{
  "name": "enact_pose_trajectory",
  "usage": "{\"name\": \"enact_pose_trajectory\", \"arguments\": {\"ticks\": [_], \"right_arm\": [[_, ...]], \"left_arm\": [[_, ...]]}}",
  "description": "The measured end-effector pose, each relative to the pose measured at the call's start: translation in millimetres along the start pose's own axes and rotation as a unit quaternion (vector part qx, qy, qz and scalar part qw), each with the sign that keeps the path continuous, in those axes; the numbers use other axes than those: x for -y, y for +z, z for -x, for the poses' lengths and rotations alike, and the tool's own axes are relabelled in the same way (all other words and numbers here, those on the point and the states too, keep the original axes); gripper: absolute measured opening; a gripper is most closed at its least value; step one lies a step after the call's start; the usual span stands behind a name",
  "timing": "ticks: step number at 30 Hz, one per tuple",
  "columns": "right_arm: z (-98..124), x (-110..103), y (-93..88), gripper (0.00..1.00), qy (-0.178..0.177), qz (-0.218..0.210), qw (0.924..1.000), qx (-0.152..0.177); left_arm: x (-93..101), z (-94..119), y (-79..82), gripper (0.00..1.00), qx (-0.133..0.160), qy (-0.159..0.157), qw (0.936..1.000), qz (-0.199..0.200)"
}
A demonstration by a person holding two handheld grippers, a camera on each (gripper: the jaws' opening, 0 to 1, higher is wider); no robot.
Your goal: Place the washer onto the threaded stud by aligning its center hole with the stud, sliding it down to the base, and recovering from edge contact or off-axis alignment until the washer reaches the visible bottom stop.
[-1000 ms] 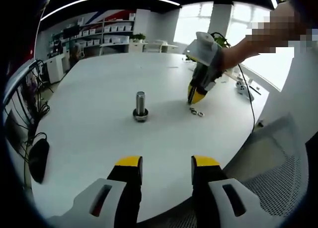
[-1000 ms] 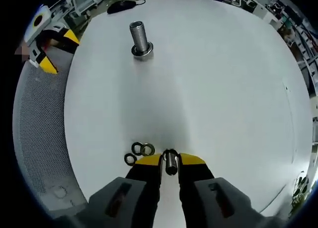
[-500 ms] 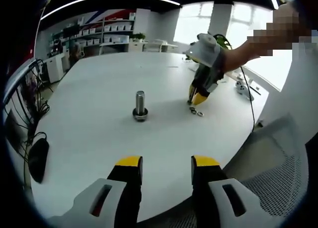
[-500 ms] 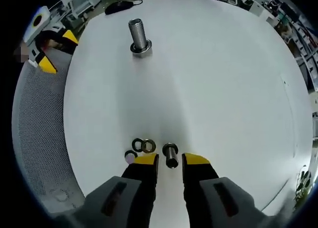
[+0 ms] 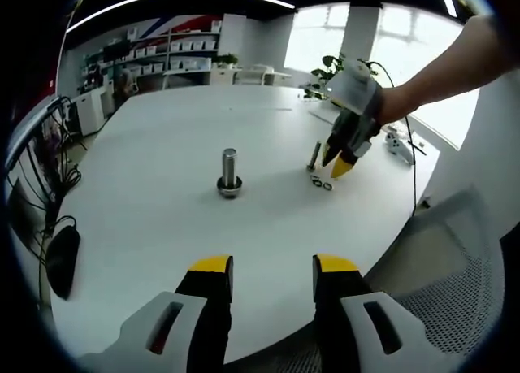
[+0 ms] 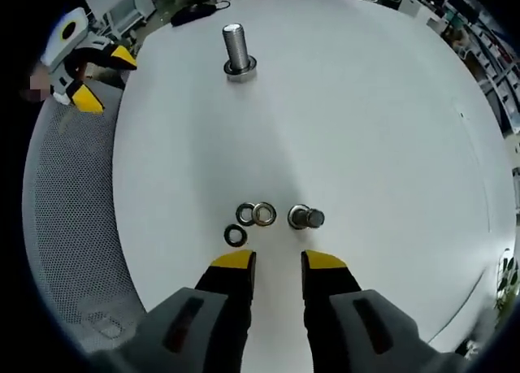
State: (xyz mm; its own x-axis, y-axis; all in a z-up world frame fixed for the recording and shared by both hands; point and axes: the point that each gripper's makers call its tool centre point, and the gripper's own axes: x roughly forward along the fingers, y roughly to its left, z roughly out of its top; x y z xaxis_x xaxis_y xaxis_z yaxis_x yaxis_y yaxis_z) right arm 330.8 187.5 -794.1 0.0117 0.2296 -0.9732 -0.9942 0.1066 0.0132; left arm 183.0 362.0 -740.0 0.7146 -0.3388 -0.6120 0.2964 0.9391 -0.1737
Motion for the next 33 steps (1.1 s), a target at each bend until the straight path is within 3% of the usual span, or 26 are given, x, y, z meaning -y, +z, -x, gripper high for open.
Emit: {"name": "enact_pose_trajectory", "arguments": {"ticks": [17,33], "right_arm": [[-6,-30,8.8,0.26,0.012,0.009,0.9996,0.025],[-8,-33,12.3,0.23,-0.005,0.044,0.9988,0.022]], "left_arm": [[-0.6,0,-0.2,0.37,0.0,0.001,1.0,0.001],[-1.1,0,-0.9,0.37,-0.003,0.002,1.0,0.0]]}}
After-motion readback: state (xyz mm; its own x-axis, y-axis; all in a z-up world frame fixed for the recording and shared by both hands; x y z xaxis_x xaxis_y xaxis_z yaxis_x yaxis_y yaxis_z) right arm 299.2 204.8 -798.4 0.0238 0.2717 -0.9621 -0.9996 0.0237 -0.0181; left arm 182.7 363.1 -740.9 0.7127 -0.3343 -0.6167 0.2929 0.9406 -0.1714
